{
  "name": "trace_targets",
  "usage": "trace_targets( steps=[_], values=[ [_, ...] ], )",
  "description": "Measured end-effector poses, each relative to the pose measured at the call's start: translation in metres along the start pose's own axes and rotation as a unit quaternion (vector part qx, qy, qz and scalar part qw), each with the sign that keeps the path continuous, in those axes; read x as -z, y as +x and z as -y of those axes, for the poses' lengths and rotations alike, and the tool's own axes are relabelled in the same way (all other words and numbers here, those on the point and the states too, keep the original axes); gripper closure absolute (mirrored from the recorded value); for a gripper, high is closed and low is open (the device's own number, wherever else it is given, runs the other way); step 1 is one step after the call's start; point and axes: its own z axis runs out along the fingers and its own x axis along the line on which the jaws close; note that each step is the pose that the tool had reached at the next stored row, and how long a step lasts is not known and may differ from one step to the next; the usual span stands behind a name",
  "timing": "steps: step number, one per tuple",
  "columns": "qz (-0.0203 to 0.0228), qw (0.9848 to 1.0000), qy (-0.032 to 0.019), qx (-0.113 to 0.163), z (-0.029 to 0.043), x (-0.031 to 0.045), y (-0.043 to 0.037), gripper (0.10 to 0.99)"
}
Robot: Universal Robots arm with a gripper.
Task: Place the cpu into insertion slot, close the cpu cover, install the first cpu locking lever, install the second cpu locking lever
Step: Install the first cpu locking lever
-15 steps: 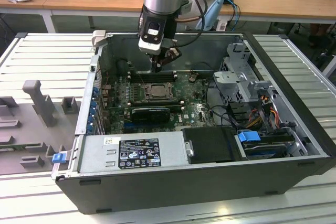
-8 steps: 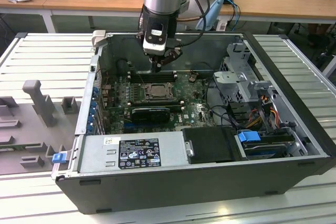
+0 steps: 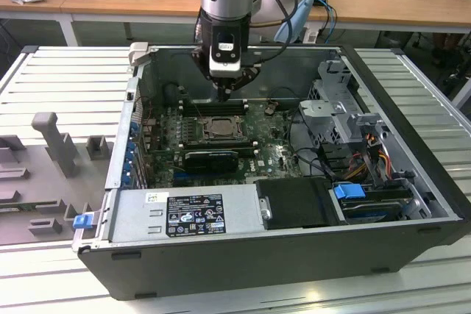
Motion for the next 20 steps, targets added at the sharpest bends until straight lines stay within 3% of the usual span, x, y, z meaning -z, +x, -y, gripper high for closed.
trace_targets(
  steps=[5, 11, 17, 20],
  values=[
    [-0.0026, 0.9992, 0.0004, 0.039, 0.0001, 0.0001, 0.0, 0.98],
    [-0.007, 0.995, 0.0013, 0.1, 0.0001, 0.0001, 0.0, 0.98],
    [-0.0087, 0.9919, 0.0015, 0.127, 0.0001, 0.0, 0.0, 0.98],
    [-0.01, 0.9894, 0.0017, 0.145, 0.0001, 0.0, 0.0, 0.98]
  ],
)
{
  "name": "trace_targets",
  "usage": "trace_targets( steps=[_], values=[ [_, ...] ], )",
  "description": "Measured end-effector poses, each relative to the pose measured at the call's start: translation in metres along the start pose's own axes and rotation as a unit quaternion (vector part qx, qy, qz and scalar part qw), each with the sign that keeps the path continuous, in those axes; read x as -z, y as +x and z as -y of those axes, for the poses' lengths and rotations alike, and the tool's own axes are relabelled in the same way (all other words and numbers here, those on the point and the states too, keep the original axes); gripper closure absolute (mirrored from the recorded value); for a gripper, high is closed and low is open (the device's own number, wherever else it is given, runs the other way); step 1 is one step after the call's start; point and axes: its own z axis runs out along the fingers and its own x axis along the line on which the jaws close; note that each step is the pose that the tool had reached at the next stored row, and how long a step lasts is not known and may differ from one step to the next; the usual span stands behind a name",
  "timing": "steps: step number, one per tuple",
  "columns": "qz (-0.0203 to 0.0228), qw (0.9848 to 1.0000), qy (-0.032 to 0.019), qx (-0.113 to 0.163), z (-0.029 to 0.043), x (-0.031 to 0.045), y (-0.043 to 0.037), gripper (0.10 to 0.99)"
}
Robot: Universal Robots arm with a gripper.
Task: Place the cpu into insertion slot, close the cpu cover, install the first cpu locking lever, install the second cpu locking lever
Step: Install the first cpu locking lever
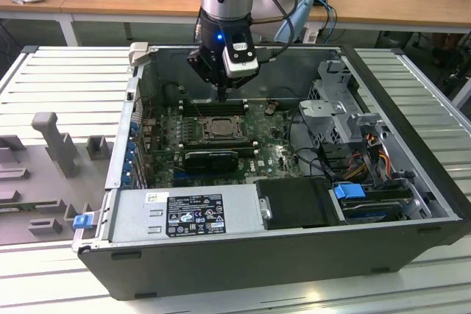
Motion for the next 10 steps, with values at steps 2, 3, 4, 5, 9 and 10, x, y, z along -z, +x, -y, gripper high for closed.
trace_targets(
  steps=[2, 3, 4, 5, 9, 10],
  values=[
    [-0.0008, 0.9999, 0.0001, 0.011, 0.0, 0.0, 0.0, 0.98],
    [-0.0011, 0.9999, 0.0002, 0.015, 0.0, 0.0, 0.0, 0.98],
    [-0.0015, 0.9998, 0.0003, 0.022, 0.0, 0.0, 0.0, 0.98],
    [-0.0019, 0.9997, 0.0003, 0.026, 0.0, 0.0, 0.0, 0.98],
    [-0.0031, 0.999, 0.0005, 0.044, 0.0, 0.0, 0.0, 0.98],
    [-0.0034, 0.9988, 0.0006, 0.048, 0.0, 0.0, 0.0, 0.98]
  ],
)
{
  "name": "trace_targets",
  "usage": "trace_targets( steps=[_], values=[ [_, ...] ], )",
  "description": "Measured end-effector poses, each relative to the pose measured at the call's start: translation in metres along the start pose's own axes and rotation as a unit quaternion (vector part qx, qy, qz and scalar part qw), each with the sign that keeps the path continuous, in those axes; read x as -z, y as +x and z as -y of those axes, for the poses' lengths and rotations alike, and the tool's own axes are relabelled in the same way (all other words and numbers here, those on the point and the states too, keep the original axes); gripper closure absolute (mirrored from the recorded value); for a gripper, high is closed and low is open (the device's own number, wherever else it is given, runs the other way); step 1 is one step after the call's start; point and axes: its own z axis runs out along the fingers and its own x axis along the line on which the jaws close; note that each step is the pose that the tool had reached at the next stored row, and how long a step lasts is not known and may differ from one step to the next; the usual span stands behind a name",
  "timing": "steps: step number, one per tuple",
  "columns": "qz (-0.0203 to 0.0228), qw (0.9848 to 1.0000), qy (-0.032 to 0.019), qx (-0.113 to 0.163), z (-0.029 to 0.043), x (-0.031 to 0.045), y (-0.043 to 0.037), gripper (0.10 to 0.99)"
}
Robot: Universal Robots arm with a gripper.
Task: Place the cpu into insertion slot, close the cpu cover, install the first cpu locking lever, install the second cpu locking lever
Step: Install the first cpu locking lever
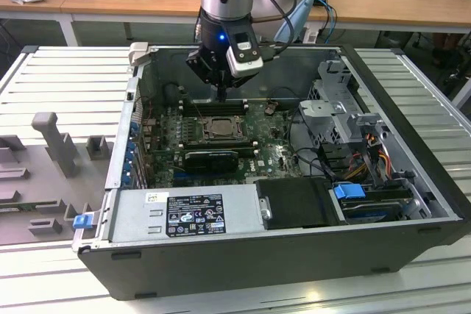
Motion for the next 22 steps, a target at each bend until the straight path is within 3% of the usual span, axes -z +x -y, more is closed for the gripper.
trace_targets(
  steps=[11, 22],
  values=[
    [-0.0031, 0.999, 0.0005, 0.044, 0.0, 0.0, 0.0, 0.98],
    [-0.0056, 0.9969, 0.001, 0.079, 0.0, 0.0, 0.0, 0.98]
  ],
)
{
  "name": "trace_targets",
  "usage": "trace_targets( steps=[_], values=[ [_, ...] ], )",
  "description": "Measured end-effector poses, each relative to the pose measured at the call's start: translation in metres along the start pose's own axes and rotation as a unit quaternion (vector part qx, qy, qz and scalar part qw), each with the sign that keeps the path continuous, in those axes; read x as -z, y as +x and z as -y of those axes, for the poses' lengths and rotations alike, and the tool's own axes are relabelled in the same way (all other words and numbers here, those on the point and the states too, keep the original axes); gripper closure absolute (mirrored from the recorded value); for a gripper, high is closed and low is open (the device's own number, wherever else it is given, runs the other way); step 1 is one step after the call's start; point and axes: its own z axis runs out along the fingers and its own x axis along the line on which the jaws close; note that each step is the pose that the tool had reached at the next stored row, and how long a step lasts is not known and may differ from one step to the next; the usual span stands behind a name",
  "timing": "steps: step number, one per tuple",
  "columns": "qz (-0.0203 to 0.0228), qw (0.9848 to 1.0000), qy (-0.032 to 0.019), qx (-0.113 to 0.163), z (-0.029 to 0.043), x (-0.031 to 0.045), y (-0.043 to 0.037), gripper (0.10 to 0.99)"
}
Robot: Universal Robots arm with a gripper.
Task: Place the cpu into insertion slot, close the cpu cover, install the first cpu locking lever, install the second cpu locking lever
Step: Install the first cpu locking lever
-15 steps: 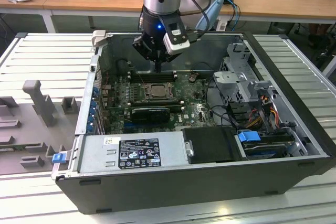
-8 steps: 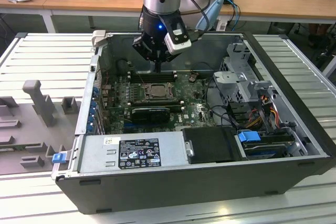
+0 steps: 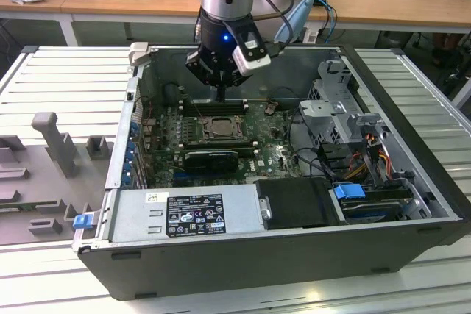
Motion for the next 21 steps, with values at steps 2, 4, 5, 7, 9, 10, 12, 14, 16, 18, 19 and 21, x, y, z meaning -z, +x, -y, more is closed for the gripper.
trace_targets(
  steps=[2, 4, 5, 7, 9, 10, 12, 14, 16, 18, 19, 21],
  values=[
    [-0.0003, 1.0, 0.0, 0.005, 0.0, 0.0, 0.0, 0.98],
    [-0.0007, 1.0, 0.0001, 0.01, 0.0, 0.0, 0.0, 0.98],
    [-0.0009, 0.9999, 0.0001, 0.013, 0.0, 0.0, 0.0, 0.98],
    [-0.0013, 0.9998, 0.0002, 0.018, 0.0, 0.0, 0.0, 0.98],
    [-0.0019, 0.9997, 0.0003, 0.026, 0.0, 0.0, 0.0, 0.98],
    [-0.0021, 0.9996, 0.0003, 0.03, 0.0, 0.0, 0.0, 0.98],
    [-0.0023, 0.9991, 0.0004, 0.042, 0.0, 0.0, 0.0002, 0.98],
    [-0.0014, 0.9989, 0.0004, 0.047, 0.0, -0.0001, 0.0007, 0.98],
    [-0.0002, 0.9987, 0.0004, 0.05, 0.0002, -0.0001, 0.0022, 0.98],
    [0.0016, 0.9987, 0.0001, 0.051, 0.0005, -0.0002, 0.006, 0.98],
    [0.0022, 0.9987, -0.0005, 0.051, 0.0007, -0.0003, 0.0076, 0.98],
    [0.0031, 0.9987, -0.0022, 0.052, 0.0012, -0.0006, 0.0117, 0.98]
  ],
)
